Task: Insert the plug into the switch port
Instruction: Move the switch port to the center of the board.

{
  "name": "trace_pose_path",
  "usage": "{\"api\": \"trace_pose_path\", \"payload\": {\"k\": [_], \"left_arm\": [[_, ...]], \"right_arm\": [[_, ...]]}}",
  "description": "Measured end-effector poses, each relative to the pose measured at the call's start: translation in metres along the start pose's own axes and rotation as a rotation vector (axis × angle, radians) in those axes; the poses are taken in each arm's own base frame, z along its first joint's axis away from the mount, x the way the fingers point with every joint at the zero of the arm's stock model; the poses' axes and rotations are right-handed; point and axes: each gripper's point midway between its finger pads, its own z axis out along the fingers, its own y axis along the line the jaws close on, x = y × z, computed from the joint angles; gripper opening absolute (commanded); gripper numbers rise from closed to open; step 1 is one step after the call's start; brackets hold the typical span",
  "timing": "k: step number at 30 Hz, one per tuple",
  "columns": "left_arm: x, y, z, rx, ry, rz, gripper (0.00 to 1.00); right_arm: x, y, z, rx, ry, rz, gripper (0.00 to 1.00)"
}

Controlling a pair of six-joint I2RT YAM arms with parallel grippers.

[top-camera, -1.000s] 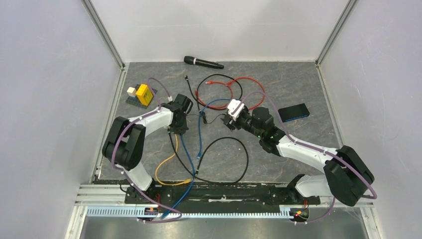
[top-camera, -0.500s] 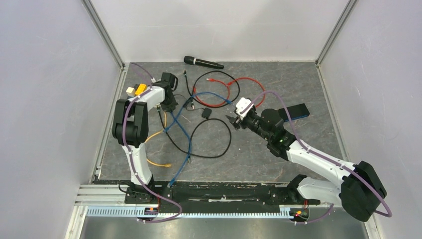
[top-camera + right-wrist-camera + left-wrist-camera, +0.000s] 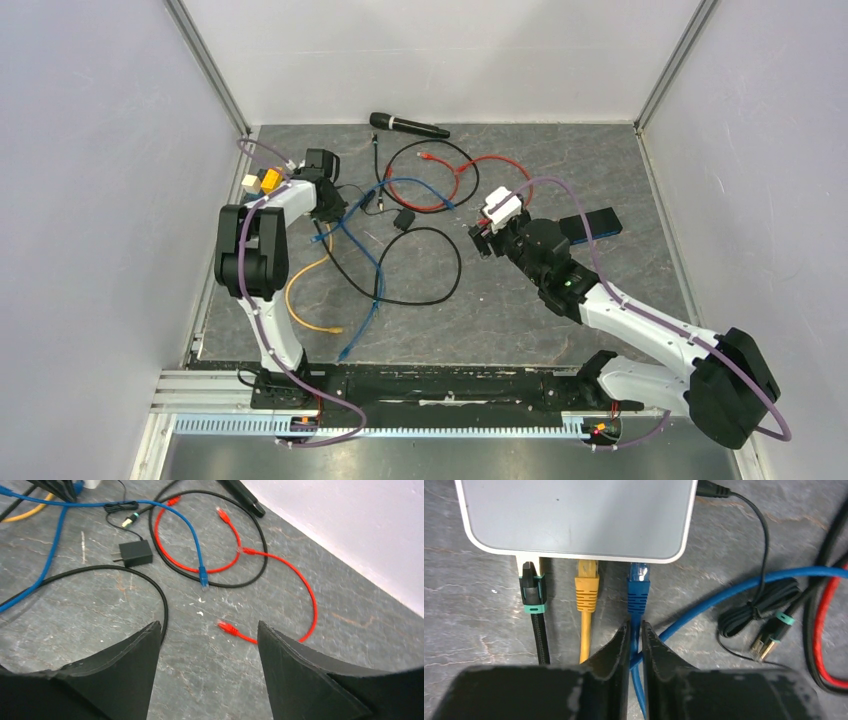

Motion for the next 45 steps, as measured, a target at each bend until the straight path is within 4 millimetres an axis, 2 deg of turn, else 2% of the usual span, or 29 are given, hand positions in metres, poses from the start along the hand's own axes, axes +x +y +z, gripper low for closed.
{"api": "trace_pose_path", "payload": {"k": [4,5,6,7,10,13,15,18,20,22,26,29,31,35,39,42,45], "left_arm": [[0.0,-0.013,-0.013,0.096,-0.01,-0.005,0.45],[-0.006,-0.02,-0.021,0.128,-0.026,-0.006,0.6],[-0.011,-0.025,-0.028,0.155,-0.043,-0.003,0.7],[-0.018,-0.033,-0.04,0.195,-0.066,0.004,0.73],[-0.035,-0.053,-0.082,0.304,-0.131,0.027,0.74],[-0.038,-0.072,-0.126,0.383,-0.189,0.1,0.75],[-0.027,-0.085,-0.153,0.429,-0.208,0.175,0.76],[0.005,-0.105,-0.201,0.508,-0.235,0.322,0.78],[0.028,-0.108,-0.227,0.552,-0.245,0.4,0.79],[0.047,-0.096,-0.244,0.573,-0.251,0.45,0.83],[0.057,-0.05,-0.246,0.493,-0.291,0.444,0.99],[0.06,-0.026,-0.244,0.437,-0.313,0.429,1.0],[0.063,-0.018,-0.246,0.433,-0.326,0.425,0.97],[0.073,-0.024,-0.254,0.49,-0.322,0.447,0.95],[0.093,-0.037,-0.249,0.553,-0.24,0.502,0.92],[0.107,-0.043,-0.239,0.577,-0.163,0.529,0.92],[0.115,-0.047,-0.235,0.596,-0.122,0.552,0.91]], "right_arm": [[0.013,-0.014,-0.004,0.091,0.063,0.035,0.84],[0.016,-0.018,-0.005,0.121,0.076,0.046,0.85],[0.02,-0.024,-0.006,0.16,0.094,0.06,0.87],[0.022,-0.03,-0.007,0.191,0.106,0.073,0.89],[0.029,-0.047,-0.003,0.285,0.148,0.118,0.92],[0.037,-0.064,0.012,0.359,0.196,0.146,0.91],[0.043,-0.073,0.027,0.39,0.231,0.152,0.88],[0.062,-0.092,0.054,0.456,0.316,0.205,0.83],[0.079,-0.105,0.065,0.516,0.37,0.276,0.81],[0.098,-0.118,0.069,0.591,0.427,0.354,0.8],[0.139,-0.138,0.063,0.71,0.543,0.476,0.8],[0.165,-0.155,0.047,0.765,0.625,0.486,0.84],[0.179,-0.176,0.029,0.812,0.67,0.494,0.87],[0.201,-0.221,-0.005,0.869,0.721,0.505,0.88],[0.217,-0.26,-0.033,0.885,0.773,0.499,0.81],[0.219,-0.293,-0.029,0.86,0.789,0.475,0.78],[0.217,-0.321,-0.007,0.812,0.782,0.435,0.75]]}}
